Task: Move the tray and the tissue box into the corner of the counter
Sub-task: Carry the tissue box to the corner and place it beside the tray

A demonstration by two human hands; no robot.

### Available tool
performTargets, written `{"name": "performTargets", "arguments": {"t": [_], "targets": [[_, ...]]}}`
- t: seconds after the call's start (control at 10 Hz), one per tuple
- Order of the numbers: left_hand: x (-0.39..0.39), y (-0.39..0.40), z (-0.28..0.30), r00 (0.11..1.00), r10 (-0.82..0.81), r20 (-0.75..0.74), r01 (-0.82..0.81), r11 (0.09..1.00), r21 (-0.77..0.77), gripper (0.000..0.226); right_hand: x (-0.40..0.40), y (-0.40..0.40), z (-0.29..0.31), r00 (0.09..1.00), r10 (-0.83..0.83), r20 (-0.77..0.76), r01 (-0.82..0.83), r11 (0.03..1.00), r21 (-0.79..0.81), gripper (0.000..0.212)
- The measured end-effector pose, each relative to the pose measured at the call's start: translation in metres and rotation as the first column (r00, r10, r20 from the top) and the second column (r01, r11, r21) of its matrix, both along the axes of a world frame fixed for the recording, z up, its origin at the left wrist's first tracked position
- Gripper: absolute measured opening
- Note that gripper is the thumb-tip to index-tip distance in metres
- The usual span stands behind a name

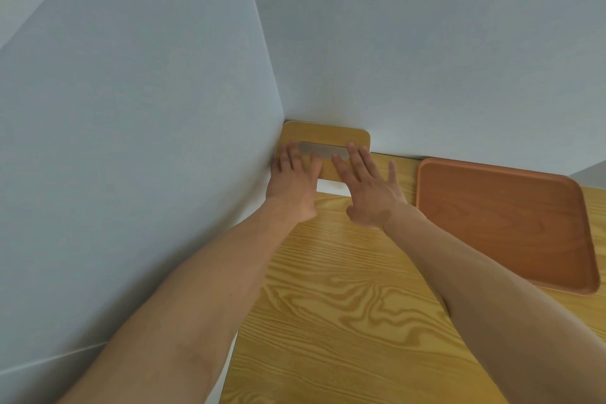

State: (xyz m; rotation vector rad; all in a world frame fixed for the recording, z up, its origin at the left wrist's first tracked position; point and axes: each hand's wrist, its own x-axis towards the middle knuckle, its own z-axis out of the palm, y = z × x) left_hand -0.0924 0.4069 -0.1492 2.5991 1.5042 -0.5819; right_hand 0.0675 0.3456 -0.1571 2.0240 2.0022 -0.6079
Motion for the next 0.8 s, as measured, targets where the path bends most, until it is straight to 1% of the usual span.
{"name": "performTargets", "arguments": {"t": [0.1,0.3,0.4,0.6,0.7,0.8], "targets": [[0.000,-0.001,-0.003,1.000,-0.008,-0.006,0.008,1.000,0.020,0.094,0.000,0.000,-0.003,1.000,0.003,0.005,-0.003,1.000,0.010,0.110],[-0.003,0.003,-0.003,1.000,-0.026,0.003,0.026,1.000,0.010,0.093,-0.003,0.002,-0.005,1.000,-0.014,0.018,0.014,1.000,-0.004,0.111],[-0.003,0.004,-0.002,0.999,-0.031,0.009,0.031,0.999,-0.010,0.092,-0.003,0.002,-0.005,1.000,-0.013,0.025,0.013,1.000,-0.006,0.111],[-0.003,0.009,0.008,1.000,0.002,-0.006,-0.003,0.993,-0.117,0.094,-0.002,0.006,0.004,0.998,0.005,0.055,-0.002,0.998,-0.063,0.112],[-0.004,0.011,0.029,0.999,0.049,-0.009,-0.049,0.978,-0.202,0.102,-0.001,0.007,0.029,1.000,0.011,-0.011,-0.011,0.999,-0.051,0.106],[-0.004,0.005,0.043,0.997,0.068,0.035,-0.060,0.980,-0.189,0.101,0.004,0.005,0.050,1.000,0.001,-0.031,0.001,0.998,0.062,0.097]]}}
